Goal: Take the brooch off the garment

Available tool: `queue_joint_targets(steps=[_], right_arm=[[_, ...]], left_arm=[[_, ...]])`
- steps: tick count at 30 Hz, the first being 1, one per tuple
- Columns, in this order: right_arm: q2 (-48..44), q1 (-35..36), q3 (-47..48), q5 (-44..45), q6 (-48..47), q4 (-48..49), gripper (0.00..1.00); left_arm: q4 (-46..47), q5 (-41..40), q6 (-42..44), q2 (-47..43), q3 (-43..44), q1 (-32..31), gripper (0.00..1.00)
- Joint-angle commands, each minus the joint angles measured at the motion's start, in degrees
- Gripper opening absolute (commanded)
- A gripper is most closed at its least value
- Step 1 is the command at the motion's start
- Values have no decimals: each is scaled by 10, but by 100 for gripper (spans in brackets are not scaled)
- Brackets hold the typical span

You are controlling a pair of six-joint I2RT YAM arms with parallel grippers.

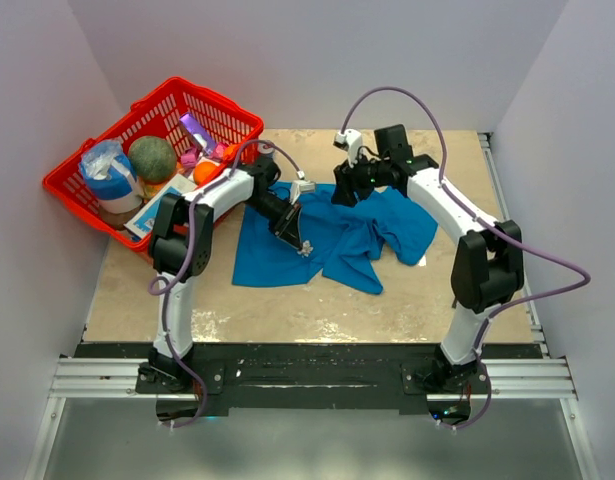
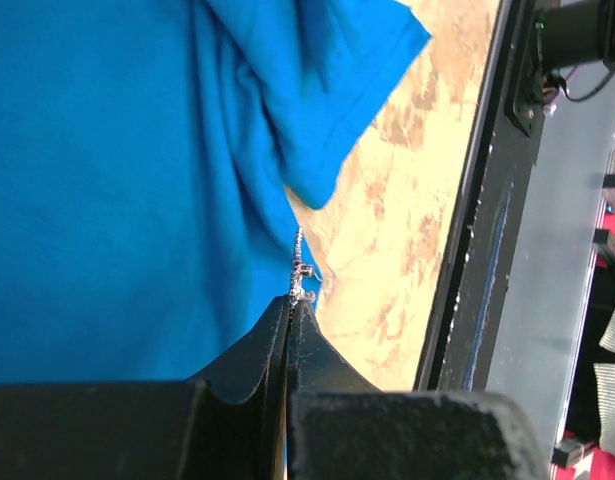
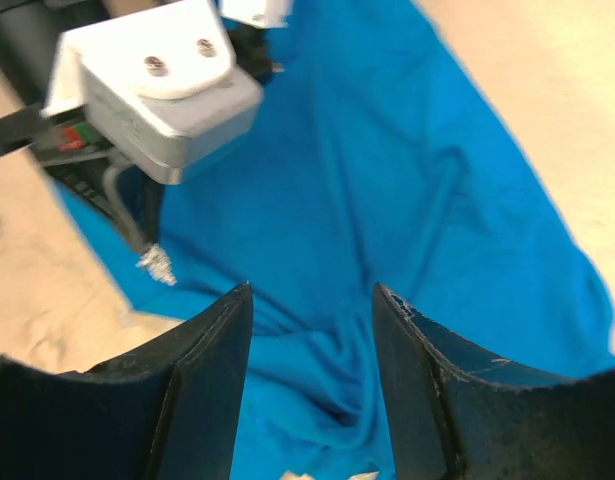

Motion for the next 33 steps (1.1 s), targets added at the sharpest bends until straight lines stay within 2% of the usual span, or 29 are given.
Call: queue_joint_targets(steps=[1, 3, 6, 9, 14, 21, 29, 33], right_arm=[[-5, 4, 64, -145, -69, -56, 53], [-5, 6, 64, -181, -104, -100, 53], [-13, 21, 51, -180, -213, -161, 53], [-27, 40, 12, -169, -248, -162, 52], [-42, 73, -54, -162, -201, -103, 48], [-15, 90, -42, -166, -79, -28, 44], [-4, 93, -42, -196, -70, -27, 38], [-3, 95, -46, -211, -73, -33, 43]], left_arm=[[-77, 14, 83, -37, 22, 5, 0], [-93, 21, 105, -36, 31, 6, 0], [-100, 28, 112, -41, 41, 6, 0], [-90, 37, 105, -48, 40, 6, 0], [-76, 49, 102, -69, 23, 6, 0], [-114, 73, 142, -59, 24, 6, 0], [-118, 91, 148, -61, 11, 6, 0], [-137, 103, 158, -51, 21, 6, 0]])
